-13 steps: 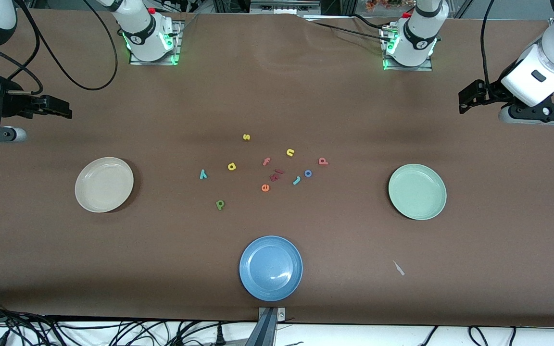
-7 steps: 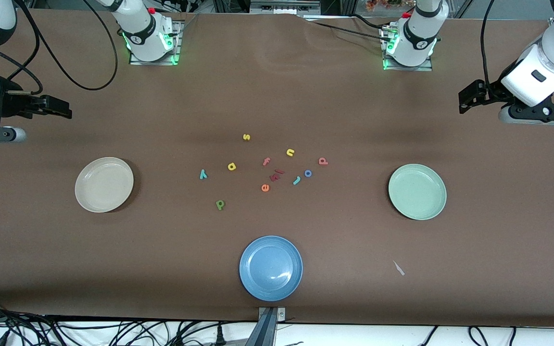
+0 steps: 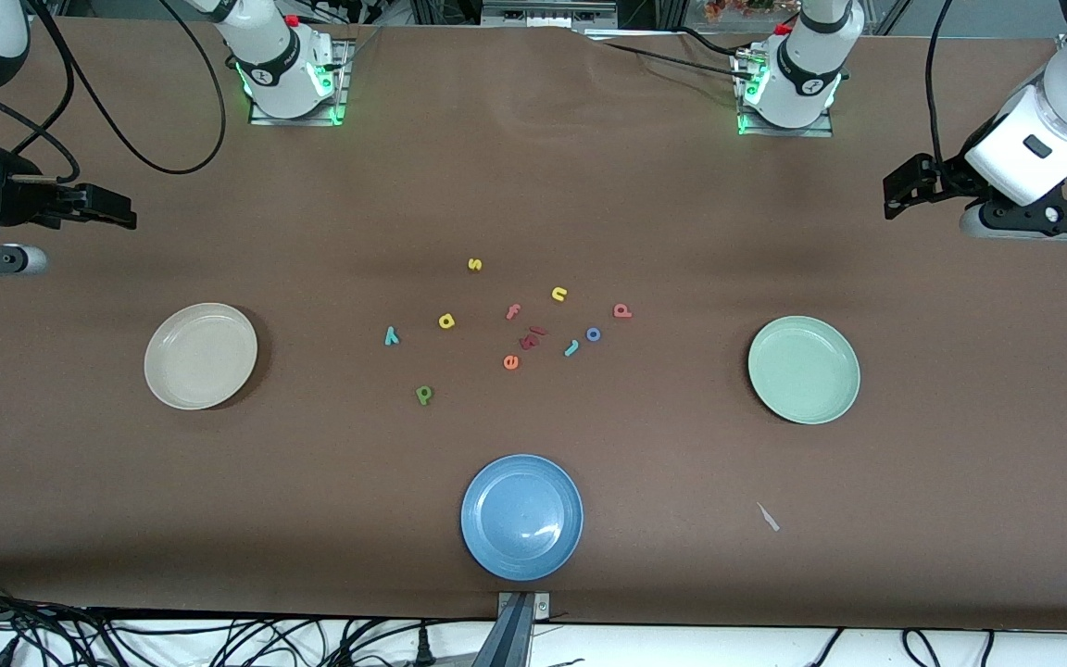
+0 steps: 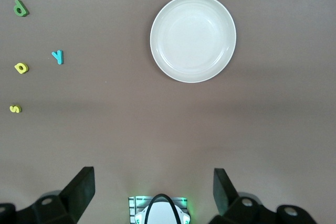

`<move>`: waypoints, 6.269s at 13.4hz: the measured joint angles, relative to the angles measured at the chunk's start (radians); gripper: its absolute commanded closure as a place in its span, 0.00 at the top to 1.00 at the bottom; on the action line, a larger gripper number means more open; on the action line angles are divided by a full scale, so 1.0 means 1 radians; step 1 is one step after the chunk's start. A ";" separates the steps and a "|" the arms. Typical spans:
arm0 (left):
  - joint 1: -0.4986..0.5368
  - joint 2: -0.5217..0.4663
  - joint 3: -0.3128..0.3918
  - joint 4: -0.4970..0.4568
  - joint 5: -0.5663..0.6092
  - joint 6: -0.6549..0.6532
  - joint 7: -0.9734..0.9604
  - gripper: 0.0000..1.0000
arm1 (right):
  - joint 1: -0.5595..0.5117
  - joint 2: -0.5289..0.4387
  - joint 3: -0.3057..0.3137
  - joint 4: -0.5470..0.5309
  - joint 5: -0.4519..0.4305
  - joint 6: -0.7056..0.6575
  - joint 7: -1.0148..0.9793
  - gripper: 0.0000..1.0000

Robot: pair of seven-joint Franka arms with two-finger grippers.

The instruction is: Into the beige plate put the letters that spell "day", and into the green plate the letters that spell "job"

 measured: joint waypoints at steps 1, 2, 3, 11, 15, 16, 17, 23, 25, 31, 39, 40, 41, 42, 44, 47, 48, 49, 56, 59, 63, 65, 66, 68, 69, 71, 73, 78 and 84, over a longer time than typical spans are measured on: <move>0.000 0.000 0.000 0.000 0.000 0.000 0.000 1.00 | 0.000 0.000 0.000 0.000 0.000 0.000 0.000 1.00; 0.000 0.000 0.000 0.000 0.000 0.000 0.000 1.00 | 0.000 0.000 0.000 0.000 0.000 0.000 0.000 1.00; 0.000 0.000 0.000 0.000 0.000 0.000 0.000 1.00 | 0.000 0.000 0.000 0.000 0.000 0.000 0.000 1.00; 0.000 0.000 0.000 0.000 0.000 0.000 0.000 1.00 | 0.000 0.000 0.000 0.000 0.000 0.001 0.000 1.00; 0.001 0.000 0.001 0.000 0.000 0.000 0.000 1.00 | 0.000 0.000 0.000 0.000 0.000 0.001 0.000 1.00; 0.000 0.000 0.001 0.000 0.000 0.000 0.000 1.00 | 0.000 0.000 0.000 0.000 0.000 0.001 0.000 1.00; -0.001 0.000 0.000 0.000 0.000 0.000 0.001 1.00 | 0.000 0.000 0.000 0.000 0.000 0.001 0.000 1.00; -0.100 0.035 -0.007 0.000 -0.001 0.000 0.005 1.00 | 0.000 0.001 -0.001 0.000 0.000 0.001 0.000 1.00; -0.153 0.063 -0.009 0.000 -0.003 0.000 0.005 1.00 | 0.000 0.001 -0.001 0.000 0.000 0.002 0.000 1.00; -0.274 0.205 -0.015 0.061 -0.075 0.014 0.250 1.00 | 0.000 0.001 -0.001 0.000 0.000 0.002 0.000 1.00; -0.348 0.506 -0.026 0.072 -0.070 0.340 0.689 1.00 | 0.000 0.002 -0.001 0.000 0.000 0.006 0.000 1.00; -0.358 0.517 -0.031 0.047 -0.060 0.393 0.703 1.00 | 0.000 0.002 -0.001 0.000 0.000 0.006 0.000 1.00; -0.376 0.522 -0.033 0.006 -0.042 0.464 0.710 1.00 | 0.000 0.002 -0.001 0.000 0.000 0.007 0.000 1.00; -0.401 0.528 -0.035 -0.041 -0.023 0.532 0.712 1.00 | 0.000 0.002 -0.001 0.000 0.000 0.007 0.000 1.00; -0.449 0.554 -0.036 -0.109 0.017 0.606 0.711 1.00 | 0.000 0.003 -0.001 0.000 0.000 0.010 0.000 1.00; -0.473 0.616 -0.036 -0.126 0.044 0.646 0.712 0.97 | 0.003 0.008 0.000 -0.002 0.000 0.014 0.000 1.00; -0.473 0.632 -0.035 -0.126 0.046 0.652 0.714 0.89 | 0.004 0.010 0.000 -0.002 0.000 0.014 0.000 1.00; -0.475 0.644 -0.035 -0.126 0.057 0.654 0.718 0.81 | 0.006 0.012 0.001 -0.003 0.001 0.015 0.000 1.00; -0.502 0.679 -0.035 -0.126 0.124 0.693 0.718 0.63 | 0.063 0.063 0.012 -0.005 0.007 0.056 0.032 1.00; -0.505 0.693 -0.035 -0.126 0.126 0.711 0.720 0.52 | 0.113 0.081 0.013 -0.018 0.016 0.100 0.093 1.00; -0.509 0.700 -0.035 -0.124 0.146 0.722 0.720 0.01 | 0.151 0.106 0.013 -0.064 0.039 0.205 0.180 1.00; -0.510 0.699 -0.035 -0.123 0.160 0.723 0.720 0.01 | 0.174 0.118 0.013 -0.100 0.041 0.272 0.227 1.00; -0.510 0.699 -0.035 -0.122 0.161 0.723 0.720 0.01 | 0.193 0.130 0.013 -0.116 0.042 0.307 0.267 1.00; -0.509 0.694 -0.033 -0.113 0.161 0.709 0.720 0.01 | 0.245 0.166 0.015 -0.130 0.043 0.356 0.351 1.00; -0.508 0.685 -0.031 -0.105 0.161 0.678 0.720 0.02 | 0.270 0.182 0.016 -0.131 0.043 0.373 0.385 1.00; -0.495 0.652 -0.026 -0.091 0.162 0.592 0.721 0.04 | 0.301 0.210 0.017 -0.132 0.043 0.404 0.420 1.00; -0.455 0.610 -0.022 -0.089 0.166 0.521 0.755 0.03 | 0.315 0.242 0.017 -0.141 0.043 0.461 0.423 1.00; -0.256 0.588 -0.012 -0.096 0.222 0.497 0.997 0.04 | 0.357 0.294 0.023 -0.300 0.043 0.766 0.426 1.00; -0.100 0.600 -0.009 -0.105 0.298 0.507 1.024 0.04 | 0.359 0.366 0.087 -0.403 0.043 1.019 0.426 1.00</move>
